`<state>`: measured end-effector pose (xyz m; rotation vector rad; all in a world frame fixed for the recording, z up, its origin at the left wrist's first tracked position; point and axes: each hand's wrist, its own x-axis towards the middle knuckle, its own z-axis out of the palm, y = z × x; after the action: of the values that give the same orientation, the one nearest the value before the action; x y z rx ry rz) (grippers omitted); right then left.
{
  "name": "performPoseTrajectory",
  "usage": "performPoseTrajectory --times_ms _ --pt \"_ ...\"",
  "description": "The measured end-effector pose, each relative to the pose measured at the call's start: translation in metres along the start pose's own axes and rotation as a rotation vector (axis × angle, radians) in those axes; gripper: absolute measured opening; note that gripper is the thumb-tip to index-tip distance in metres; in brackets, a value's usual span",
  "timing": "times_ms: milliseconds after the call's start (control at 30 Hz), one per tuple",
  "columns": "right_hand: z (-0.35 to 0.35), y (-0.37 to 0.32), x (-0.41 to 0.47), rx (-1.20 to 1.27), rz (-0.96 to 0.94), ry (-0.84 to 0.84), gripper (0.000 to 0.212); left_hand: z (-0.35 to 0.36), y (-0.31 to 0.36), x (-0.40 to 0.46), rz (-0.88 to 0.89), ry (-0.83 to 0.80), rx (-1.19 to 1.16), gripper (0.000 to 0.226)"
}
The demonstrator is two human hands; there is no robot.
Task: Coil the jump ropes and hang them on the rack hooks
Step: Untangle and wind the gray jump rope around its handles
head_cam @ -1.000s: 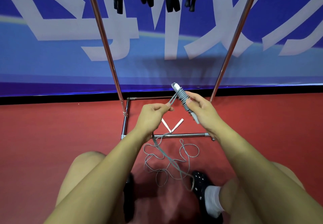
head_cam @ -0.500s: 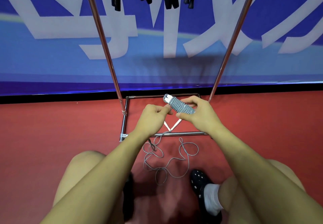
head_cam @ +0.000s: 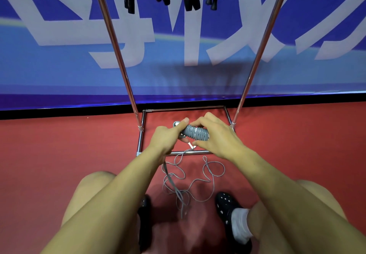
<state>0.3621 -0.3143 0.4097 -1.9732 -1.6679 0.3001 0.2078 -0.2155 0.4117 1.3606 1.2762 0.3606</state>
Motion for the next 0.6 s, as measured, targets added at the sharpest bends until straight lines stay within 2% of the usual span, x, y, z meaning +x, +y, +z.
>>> performPoseTrajectory --times_ms 67,200,300,367,400,500,600 --pt "0.000 0.004 -0.001 0.096 -0.008 -0.037 0.049 -0.002 0.000 0.000 -0.021 -0.041 -0.016 0.069" --pt "-0.012 0.003 0.003 0.563 0.122 -0.070 0.017 -0.008 0.005 -0.001 0.046 -0.177 -0.067 0.061" --pt "-0.026 0.002 0.004 0.958 0.387 -0.144 0.034 -0.007 0.013 -0.006 0.133 -0.310 -0.143 0.057" --pt "-0.031 0.001 0.001 1.193 0.610 -0.325 0.057 -0.006 0.016 -0.009 0.179 -0.373 -0.188 0.060" --pt "-0.031 0.000 -0.001 1.270 0.664 -0.434 0.063 -0.006 0.017 -0.010 0.199 -0.391 -0.199 0.059" --pt "-0.034 -0.006 -0.006 1.342 0.603 -0.633 0.058 -0.007 0.017 -0.012 0.240 -0.413 -0.190 0.055" --pt "-0.038 -0.012 -0.007 1.279 0.490 -0.597 0.045 -0.007 0.017 -0.012 0.249 -0.425 -0.186 0.058"
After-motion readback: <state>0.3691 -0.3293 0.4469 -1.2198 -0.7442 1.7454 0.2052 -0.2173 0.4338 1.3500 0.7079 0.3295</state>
